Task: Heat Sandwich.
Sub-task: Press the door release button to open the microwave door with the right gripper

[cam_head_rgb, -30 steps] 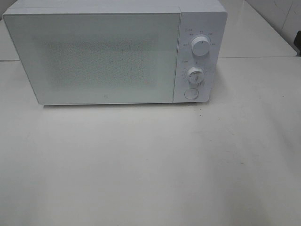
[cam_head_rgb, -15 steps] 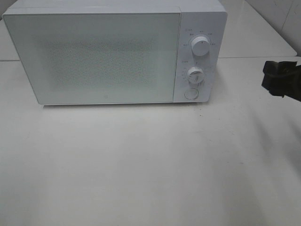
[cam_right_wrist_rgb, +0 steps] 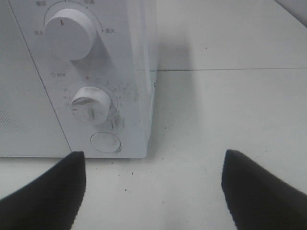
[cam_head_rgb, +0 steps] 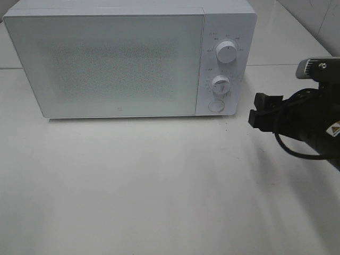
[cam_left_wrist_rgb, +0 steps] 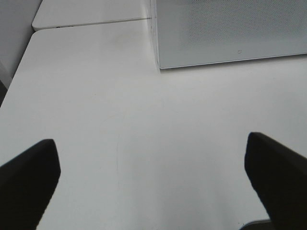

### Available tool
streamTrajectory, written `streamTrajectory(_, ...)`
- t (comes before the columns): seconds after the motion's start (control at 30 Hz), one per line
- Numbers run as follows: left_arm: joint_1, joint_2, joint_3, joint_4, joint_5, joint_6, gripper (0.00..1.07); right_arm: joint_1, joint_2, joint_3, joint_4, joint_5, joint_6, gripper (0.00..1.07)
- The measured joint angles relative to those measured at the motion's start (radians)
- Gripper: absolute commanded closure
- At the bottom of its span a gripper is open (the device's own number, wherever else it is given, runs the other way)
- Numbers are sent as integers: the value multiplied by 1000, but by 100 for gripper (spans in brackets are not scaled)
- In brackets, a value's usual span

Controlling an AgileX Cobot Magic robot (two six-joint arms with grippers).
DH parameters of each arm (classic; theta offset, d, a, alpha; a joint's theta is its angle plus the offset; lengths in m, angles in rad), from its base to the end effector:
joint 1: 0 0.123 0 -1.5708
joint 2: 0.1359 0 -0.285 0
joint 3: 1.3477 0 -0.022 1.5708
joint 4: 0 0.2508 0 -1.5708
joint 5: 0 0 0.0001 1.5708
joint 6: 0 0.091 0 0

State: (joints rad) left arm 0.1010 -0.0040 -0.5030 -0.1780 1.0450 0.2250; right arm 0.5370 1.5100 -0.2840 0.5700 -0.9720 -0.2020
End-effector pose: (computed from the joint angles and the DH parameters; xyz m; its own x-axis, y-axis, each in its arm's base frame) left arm -0.0044 -0.0145 0.2804 -0.4183 0.0912 -0.9037 0.0951 0.9939 0.0563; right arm 0.2143 0.0804 0.1685 -0.2221 0.0180 -0.9748 -0.0553 0.9980 0.0310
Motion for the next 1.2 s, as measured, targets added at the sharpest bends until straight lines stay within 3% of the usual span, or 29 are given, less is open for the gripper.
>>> streamTrajectory(0.27,0,0,0,0,0,0,5,171,105,-10,159,-58,-8,31)
streamTrajectory(0.43,0,0,0,0,0,0,5,223,141,-42,192,-82,-15,31)
streamTrajectory(0.93,0,0,0,1,0,0,5,229,148,-53,228,-88,47,31)
streamTrajectory(1.2,0,0,0,1,0,0,5,229,148,-53,229,-88,508,31)
